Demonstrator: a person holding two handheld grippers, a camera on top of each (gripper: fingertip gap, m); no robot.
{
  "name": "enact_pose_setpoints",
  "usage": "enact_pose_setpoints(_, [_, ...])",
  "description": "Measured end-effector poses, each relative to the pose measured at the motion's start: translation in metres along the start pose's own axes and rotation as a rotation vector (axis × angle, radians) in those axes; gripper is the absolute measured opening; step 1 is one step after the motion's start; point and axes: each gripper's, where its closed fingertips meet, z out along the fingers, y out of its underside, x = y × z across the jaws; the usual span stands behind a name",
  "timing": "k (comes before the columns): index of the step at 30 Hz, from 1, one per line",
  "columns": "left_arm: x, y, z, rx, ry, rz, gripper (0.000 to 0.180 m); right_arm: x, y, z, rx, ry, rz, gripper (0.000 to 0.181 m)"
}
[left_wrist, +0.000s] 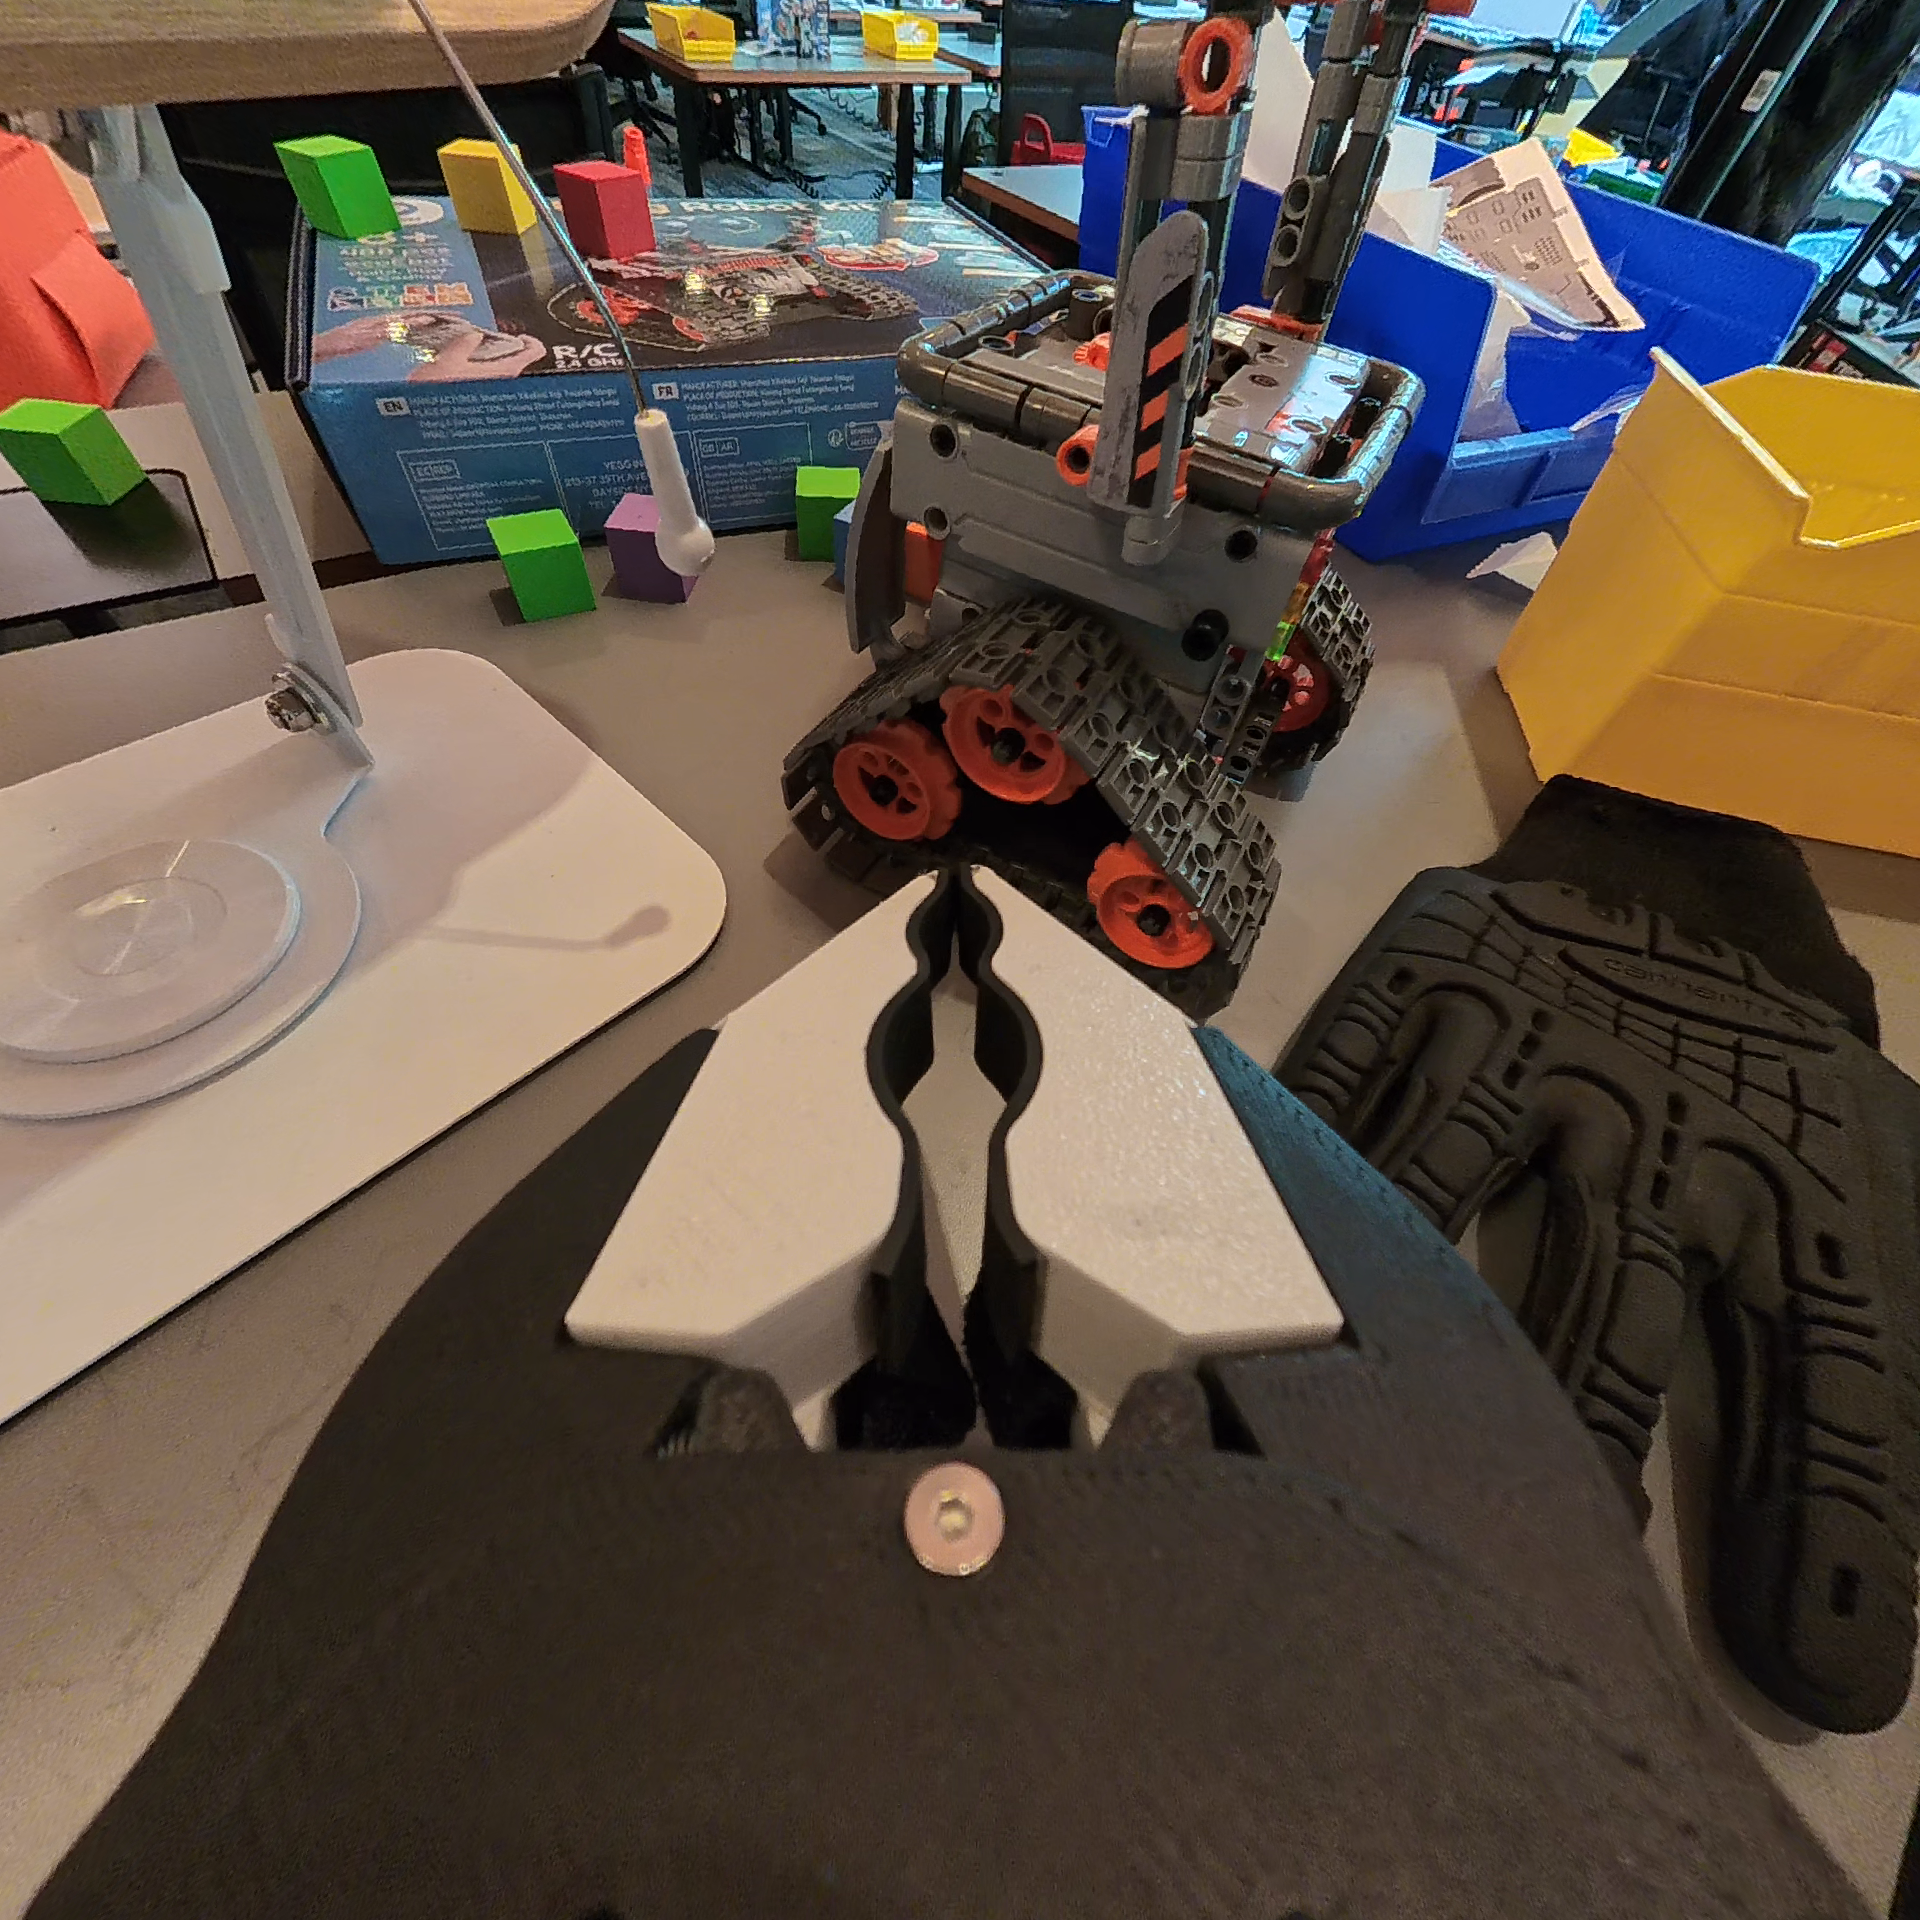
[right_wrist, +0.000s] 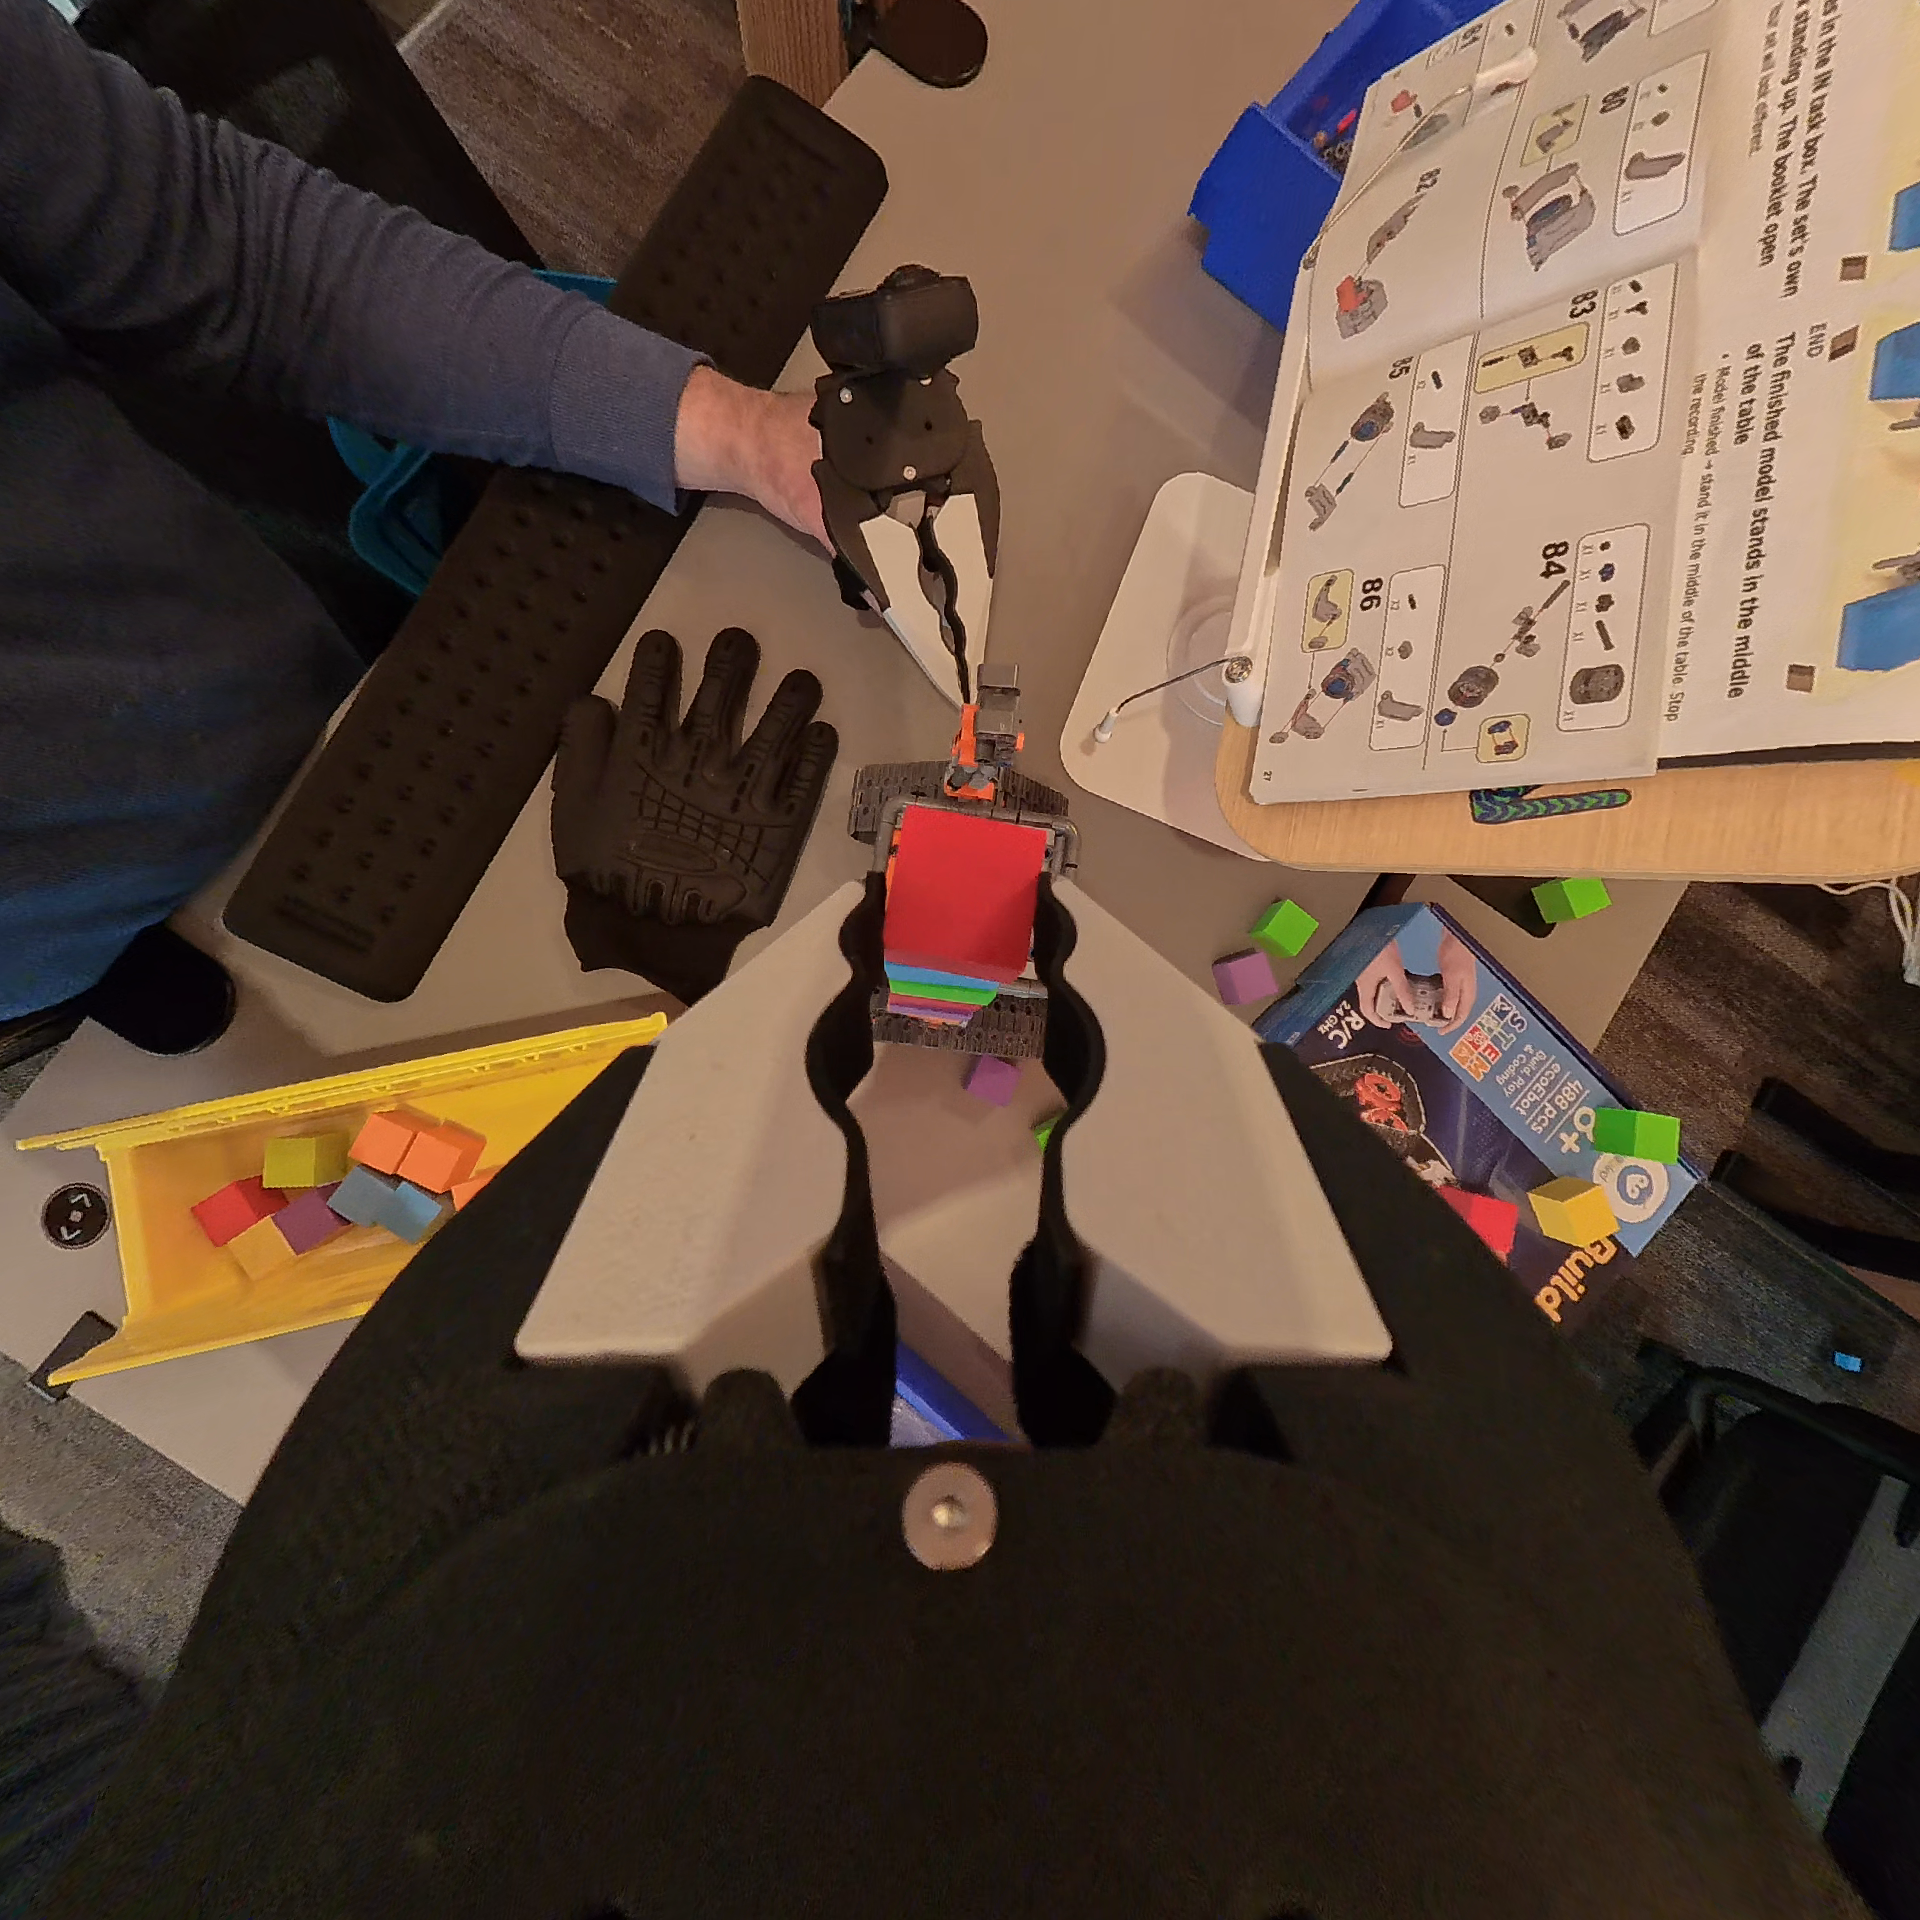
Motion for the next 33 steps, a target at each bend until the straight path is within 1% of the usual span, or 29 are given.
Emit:
enact_pose_setpoints(14, [0.0,0.0,0.0,-0.001,0.0,-0.002,0.0,-0.002,0.002,0.0,0.006,-0.025,-0.006,0.028])
enact_pose_setpoints(17, [0.0,0.0,0.0,-0.002,0.0,-0.001,0.0,-0.001,0.001,-0.001,0.014,-0.013,-0.001,0.048])
enact_pose_setpoints(21, [0.0,0.0,0.0,0.003,0.0,-0.003,0.0,0.011,-0.009,-0.025,0.14,0.059,0.022,0.05])
enact_pose_setpoints(24, [-0.001,-0.001,-0.001,0.005,-0.001,-0.006,0.0,0.053,0.007,-0.046,0.23,0.214,0.107,0.05])
enact_pose_setpoints(26, [-0.001,0.0,0.0,0.002,-0.002,-0.005,0.0,0.098,0.039,-0.045,0.217,0.366,0.168,0.053])
enact_pose_setpoints(27, [0.0,0.0,0.0,-0.001,-0.002,-0.004,0.0,0.118,0.059,-0.037,0.194,0.403,0.223,0.052])
enact_pose_setpoints(29, [0.0,0.001,0.001,-0.005,-0.003,-0.001,0.0,0.147,0.099,-0.009,0.135,0.402,0.312,0.052])
enact_pose_setpoints(32, [0.0,0.001,0.001,-0.003,-0.003,-0.004,0.0,0.186,0.156,0.035,0.06,0.422,0.402,0.057])
enact_pose_setpoints(33, [0.0,0.001,0.001,-0.003,-0.002,-0.005,0.0,0.197,0.173,0.049,0.037,0.423,0.428,0.056])
